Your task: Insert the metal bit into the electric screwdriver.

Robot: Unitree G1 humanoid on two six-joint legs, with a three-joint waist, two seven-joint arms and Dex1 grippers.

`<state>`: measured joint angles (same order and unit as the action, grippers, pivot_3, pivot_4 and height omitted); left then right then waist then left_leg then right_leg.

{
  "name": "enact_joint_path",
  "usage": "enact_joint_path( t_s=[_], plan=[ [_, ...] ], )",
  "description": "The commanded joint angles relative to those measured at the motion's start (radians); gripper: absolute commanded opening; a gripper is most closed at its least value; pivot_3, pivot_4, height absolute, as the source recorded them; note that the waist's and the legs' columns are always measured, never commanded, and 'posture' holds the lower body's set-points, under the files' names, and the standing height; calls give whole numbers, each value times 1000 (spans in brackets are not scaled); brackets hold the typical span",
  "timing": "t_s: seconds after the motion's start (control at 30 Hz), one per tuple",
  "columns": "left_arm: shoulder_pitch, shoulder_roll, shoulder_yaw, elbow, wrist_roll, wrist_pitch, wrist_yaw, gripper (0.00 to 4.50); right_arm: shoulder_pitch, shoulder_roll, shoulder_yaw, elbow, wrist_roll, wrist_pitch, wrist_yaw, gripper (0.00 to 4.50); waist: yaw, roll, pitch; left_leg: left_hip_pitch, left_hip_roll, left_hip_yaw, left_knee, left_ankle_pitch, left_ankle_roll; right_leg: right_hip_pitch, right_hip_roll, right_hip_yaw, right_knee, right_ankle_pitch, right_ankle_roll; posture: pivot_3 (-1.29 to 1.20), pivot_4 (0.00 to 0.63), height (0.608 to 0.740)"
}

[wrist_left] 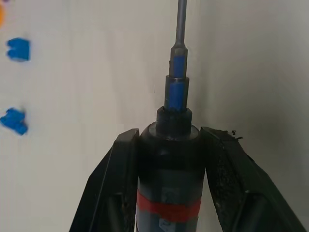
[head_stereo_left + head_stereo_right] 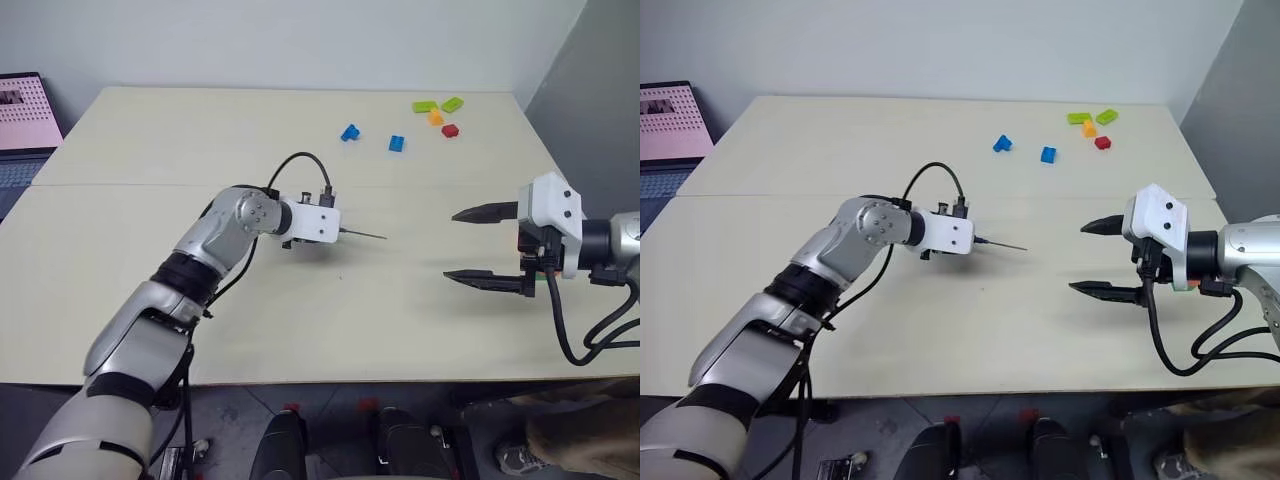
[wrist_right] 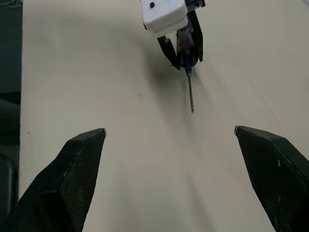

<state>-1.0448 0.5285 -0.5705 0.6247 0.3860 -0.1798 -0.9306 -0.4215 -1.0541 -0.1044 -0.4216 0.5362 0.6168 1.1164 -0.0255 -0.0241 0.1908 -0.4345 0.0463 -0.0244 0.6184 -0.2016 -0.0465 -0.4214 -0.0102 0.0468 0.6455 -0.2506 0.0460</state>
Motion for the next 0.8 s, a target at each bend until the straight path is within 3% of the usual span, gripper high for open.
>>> enact_joint_path(
  t_s=[0.03,0.07,0.13,0.17,0.47,0.53,0.63,0.8],
  plan=[
    [-58,-63,-18,116,31,-97,2,1618,7,-8,-37,-60,23,1,-8,4500,0,0,0,0,0,0,1,0,0,0,0,0,1,0,0,0,150,740],
    [-60,-73,-12,133,29,-105,-5,1618,10,-6,-39,-63,25,2,-11,4500,0,0,0,0,0,0,1,0,0,0,0,0,1,0,0,0,150,740],
    [-63,-82,-5,155,37,-126,-12,2318,12,-4,-39,-66,25,2,-15,4500,0,0,0,0,0,0,1,0,0,0,0,0,1,0,0,0,150,740],
    [-63,-86,1,164,38,-127,-12,2363,13,-4,-39,-66,25,2,-17,4500,0,0,0,0,0,0,1,0,0,0,0,0,1,0,0,0,150,740],
    [-61,-102,123,100,-89,-16,-123,4461,9,-1,-29,-58,21,-7,-24,4500,-1,0,0,0,0,-1,7,0,0,1,0,0,5,1,1,0,150,740],
    [-56,-84,173,65,-125,33,-115,4493,9,-3,-28,-57,21,-7,-22,4500,-1,0,0,0,0,-1,8,0,0,1,0,0,7,1,1,0,150,740],
    [3,-24,379,-81,-312,327,-131,4493,16,-2,-40,-49,23,-4,-28,4500,-8,0,0,0,0,-1,10,0,0,1,0,0,10,1,1,0,150,740],
    [135,86,560,-294,-462,698,-122,4493,53,-5,-68,-51,33,4,-33,4500,-20,0,0,4,1,-2,10,0,0,0,1,0,18,0,0,0,150,740]
  ],
)
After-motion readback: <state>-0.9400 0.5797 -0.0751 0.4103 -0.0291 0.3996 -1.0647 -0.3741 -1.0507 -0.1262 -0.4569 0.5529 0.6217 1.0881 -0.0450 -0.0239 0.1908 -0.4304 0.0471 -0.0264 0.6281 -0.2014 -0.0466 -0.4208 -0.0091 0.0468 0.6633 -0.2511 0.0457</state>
